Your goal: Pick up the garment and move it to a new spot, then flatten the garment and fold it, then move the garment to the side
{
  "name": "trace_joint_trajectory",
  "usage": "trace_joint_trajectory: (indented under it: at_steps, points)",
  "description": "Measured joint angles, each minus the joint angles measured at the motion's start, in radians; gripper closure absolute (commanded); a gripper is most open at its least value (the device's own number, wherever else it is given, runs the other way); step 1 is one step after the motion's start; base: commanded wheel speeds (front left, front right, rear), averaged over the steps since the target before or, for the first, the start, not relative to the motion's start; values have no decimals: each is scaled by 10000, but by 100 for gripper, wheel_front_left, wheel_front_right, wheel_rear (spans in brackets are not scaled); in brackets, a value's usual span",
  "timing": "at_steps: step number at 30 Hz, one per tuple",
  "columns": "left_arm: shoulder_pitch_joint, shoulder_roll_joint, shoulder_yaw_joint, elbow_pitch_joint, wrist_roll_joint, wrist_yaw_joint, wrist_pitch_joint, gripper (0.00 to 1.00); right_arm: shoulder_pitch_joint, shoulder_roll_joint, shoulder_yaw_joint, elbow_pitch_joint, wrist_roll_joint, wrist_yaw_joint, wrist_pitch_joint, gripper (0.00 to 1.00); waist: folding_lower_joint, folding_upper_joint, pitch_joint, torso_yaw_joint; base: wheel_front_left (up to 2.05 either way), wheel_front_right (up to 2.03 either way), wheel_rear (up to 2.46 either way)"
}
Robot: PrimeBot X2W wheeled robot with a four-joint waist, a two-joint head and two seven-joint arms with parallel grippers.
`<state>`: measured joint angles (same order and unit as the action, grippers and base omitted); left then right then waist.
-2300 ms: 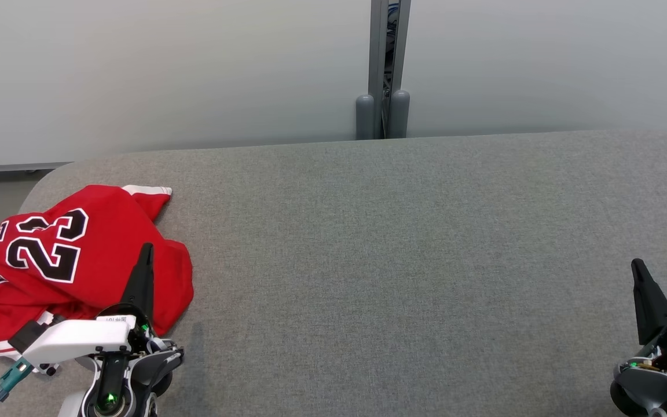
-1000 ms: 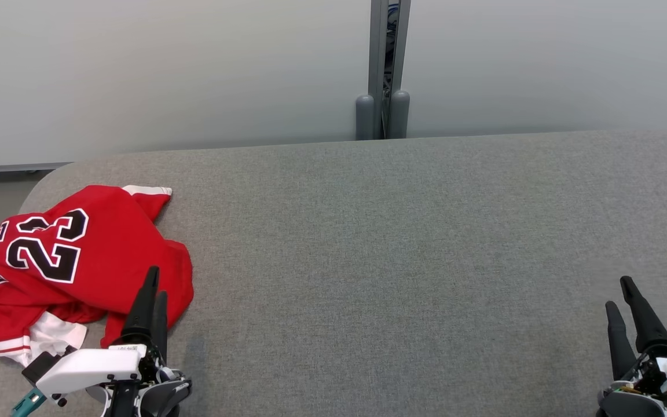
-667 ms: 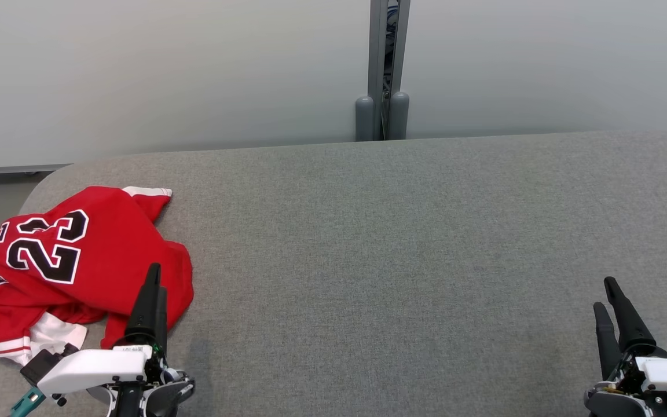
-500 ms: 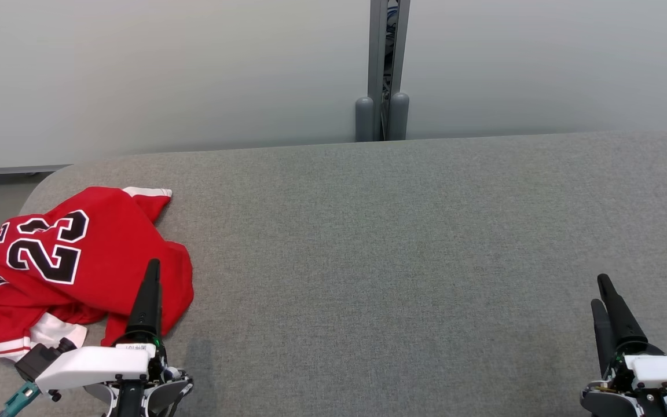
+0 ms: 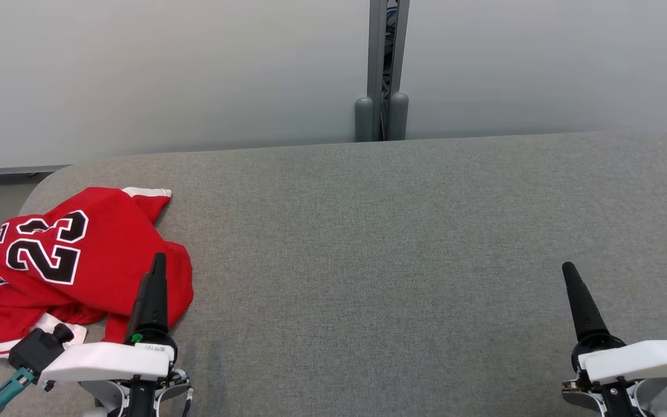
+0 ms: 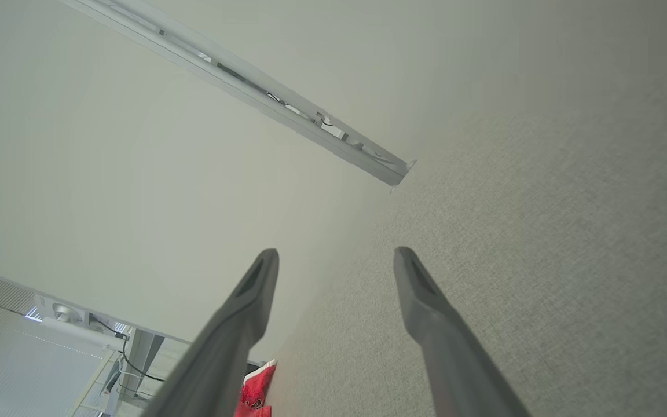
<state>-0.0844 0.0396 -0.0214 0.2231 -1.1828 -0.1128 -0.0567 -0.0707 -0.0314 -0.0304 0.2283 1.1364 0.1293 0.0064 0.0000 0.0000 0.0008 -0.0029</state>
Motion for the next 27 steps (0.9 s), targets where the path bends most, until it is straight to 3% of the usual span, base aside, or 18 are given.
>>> trace_joint_trajectory:
  at_steps: [20,27]
  points:
    - [233,31,-596,-1131,4575,1014,-585,0,4,-40,1055,-802,-3992,2,-771,0,0,0,-19,24,0,0,0]
    - [371,38,-775,-1373,5438,1302,-765,0,9,-52,1179,-951,-4801,2,-991,0,0,0,-33,34,0,0,0]
